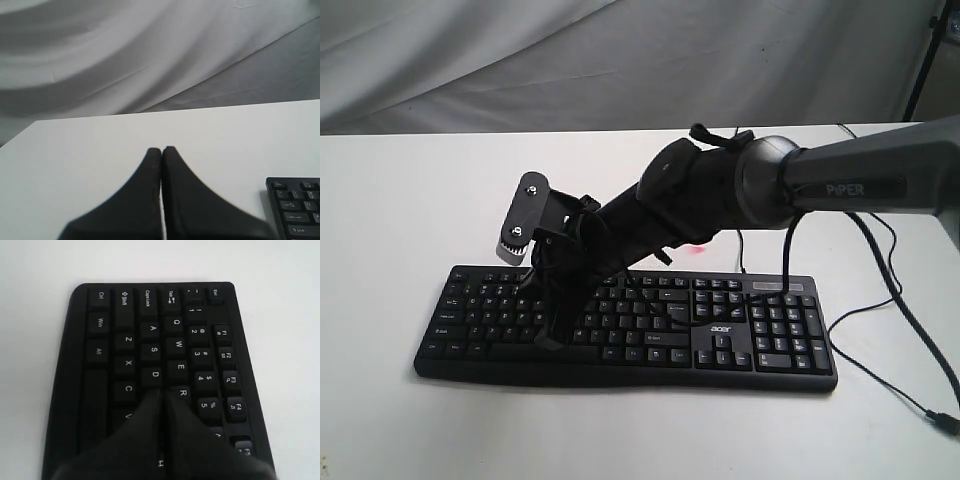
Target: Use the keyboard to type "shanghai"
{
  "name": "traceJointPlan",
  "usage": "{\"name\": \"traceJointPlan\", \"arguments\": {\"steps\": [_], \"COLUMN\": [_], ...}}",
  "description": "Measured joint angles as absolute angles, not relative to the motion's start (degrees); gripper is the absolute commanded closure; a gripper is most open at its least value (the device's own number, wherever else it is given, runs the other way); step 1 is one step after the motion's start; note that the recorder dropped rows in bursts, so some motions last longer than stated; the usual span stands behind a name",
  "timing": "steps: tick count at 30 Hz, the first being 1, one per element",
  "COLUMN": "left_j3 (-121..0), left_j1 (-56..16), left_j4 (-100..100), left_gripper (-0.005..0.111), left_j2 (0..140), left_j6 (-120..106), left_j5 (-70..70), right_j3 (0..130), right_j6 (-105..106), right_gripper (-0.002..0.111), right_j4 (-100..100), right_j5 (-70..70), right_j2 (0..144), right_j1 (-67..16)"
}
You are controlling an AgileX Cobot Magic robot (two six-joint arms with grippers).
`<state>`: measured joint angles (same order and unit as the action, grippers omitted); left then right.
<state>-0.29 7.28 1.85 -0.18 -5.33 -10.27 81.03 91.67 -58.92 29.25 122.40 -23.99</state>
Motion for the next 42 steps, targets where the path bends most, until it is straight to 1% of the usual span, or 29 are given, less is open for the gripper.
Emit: {"name": "traceJointPlan", "arguments": {"steps": [9, 42], "left_j3": [-0.29, -0.29], "left_j1": [7.28, 7.28], "left_j4": [1.85, 1.85], "left_gripper": [0.106, 0.106], "left_j2": [-0.18, -0.18], "left_j6": [-5.33, -5.33], "left_j5": [-10.27, -10.27], "right_j3": [82.34, 82.34], "right_j6": [88.43, 89.6], "right_gripper": [0.108, 0.108], "right_j4": [-55.54, -56.63], "right_j5": [29.18, 28.53], "right_j2": [122.52, 126.56], "right_j1": [-24.31, -24.59]}}
